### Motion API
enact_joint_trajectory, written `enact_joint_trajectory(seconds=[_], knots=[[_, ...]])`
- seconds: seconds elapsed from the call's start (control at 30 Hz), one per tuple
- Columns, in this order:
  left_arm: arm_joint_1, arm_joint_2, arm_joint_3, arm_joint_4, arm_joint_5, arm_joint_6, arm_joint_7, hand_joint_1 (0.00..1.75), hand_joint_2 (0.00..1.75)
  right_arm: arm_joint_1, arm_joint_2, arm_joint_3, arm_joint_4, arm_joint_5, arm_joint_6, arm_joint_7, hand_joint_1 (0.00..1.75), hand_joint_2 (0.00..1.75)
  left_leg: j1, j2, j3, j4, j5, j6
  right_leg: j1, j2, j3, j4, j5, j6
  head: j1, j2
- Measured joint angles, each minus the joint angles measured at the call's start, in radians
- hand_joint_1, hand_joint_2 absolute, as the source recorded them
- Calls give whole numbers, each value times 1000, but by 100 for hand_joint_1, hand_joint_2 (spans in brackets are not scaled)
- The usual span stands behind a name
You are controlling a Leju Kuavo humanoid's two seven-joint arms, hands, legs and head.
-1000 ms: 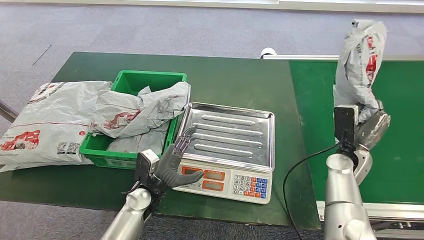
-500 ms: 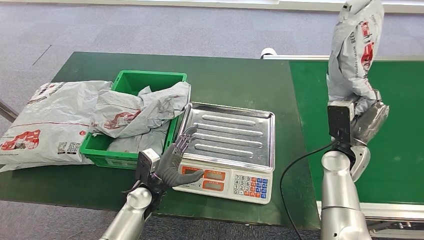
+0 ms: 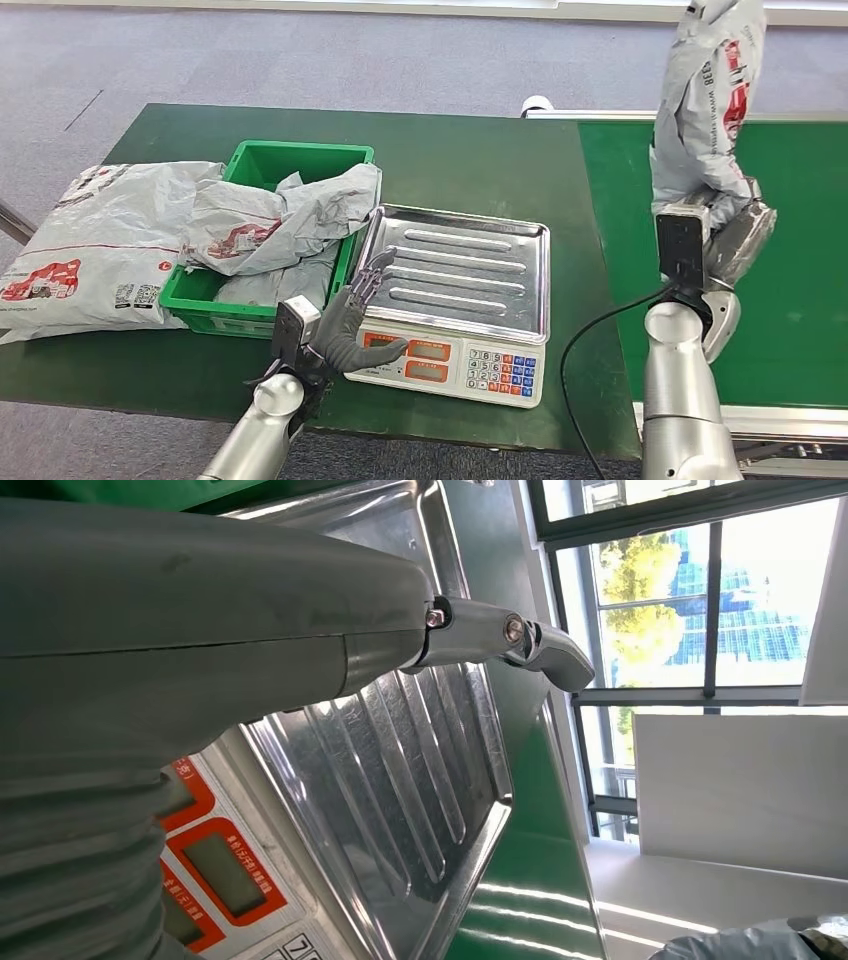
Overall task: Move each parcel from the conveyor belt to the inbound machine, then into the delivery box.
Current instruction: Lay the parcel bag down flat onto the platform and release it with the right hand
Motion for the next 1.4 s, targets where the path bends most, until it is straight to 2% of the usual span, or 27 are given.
enact_joint_trajectory(seconds=[0.13, 0.3, 0.4, 0.57, 0.6, 0.7, 0.77, 1.0, 1.13, 1.2, 1.4], knots=[[-14, 0, 0, 13, 0, 0, -3, 0, 175, 22, 8, 58, -58, 9, 60, 12, 175, 175, 0, 0, 0, 0, 0, 0, 0, 0, 0, 0, 0, 0, 0, 0], [-29, 0, 0, 30, -1, 0, -8, 0, 175, 46, 8, 188, -103, 141, 134, 66, 175, 175, 1, 1, 0, 0, 0, 0, 1, 1, 0, 0, 0, 0, 0, 0], [-37, -1, 0, 38, -1, 0, -10, 0, 175, 53, 8, 253, -106, 213, 152, 98, 175, 175, 1, 1, 0, 0, 0, 0, 1, 1, 0, 0, 0, 0, 0, 0], [-39, 0, 0, 47, -1, 0, -12, 0, 175, 56, 6, 302, -107, 239, 171, 118, 170, 175, 0, 1, 0, 0, 0, 0, 0, 1, 0, 0, 0, 0, 0, 0], [-39, 0, 0, 49, -1, 0, -12, 0, 175, 56, 5, 309, -107, 261, 198, 137, 168, 175, 0, 1, 0, 0, 0, 0, 0, 1, 0, 0, 0, 0, 0, 0], [-41, 0, 0, 52, -5, -2, -13, 0, 175, 60, -11, 354, -96, 398, 363, 233, 163, 175, 0, 2, 0, 0, 0, 0, 0, 1, 0, 0, 0, 0, 0, 0], [-41, 1, 0, 54, -7, -3, -14, 0, 175, 69, -20, 390, -78, 450, 416, 265, 162, 175, 0, 1, 0, 0, 0, 0, 0, 0, -1, 0, 0, 0, 0, 0], [-43, 2, 0, 63, -8, -7, -16, 0, 175, 73, -40, 441, -45, 466, 426, 296, 168, 175, 1, 1, 0, 0, 0, 0, 1, 1, -1, 0, 0, 0, 0, 0], [-46, 1, 0, 67, -7, -7, -11, 0, 175, 66, -51, 450, -11, 549, 450, 458, 168, 175, 0, 0, 0, 0, 0, 0, 1, 0, 0, 0, 0, 0, 0, 0], [-46, 1, 0, 67, -7, -7, -6, 0, 175, 56, -55, 450, 18, 579, 453, 508, 166, 175, 0, 0, 0, 0, 0, 0, 1, -1, 0, 0, 0, 0, 0, 0], [-45, 0, 0, 67, -7, -7, -2, 0, 175, 29, -59, 450, 86, 583, 466, 496, 166, 175, 0, 0, 1, 0, 0, 0, 1, 0, 1, 0, 0, 0, 0, 0]])
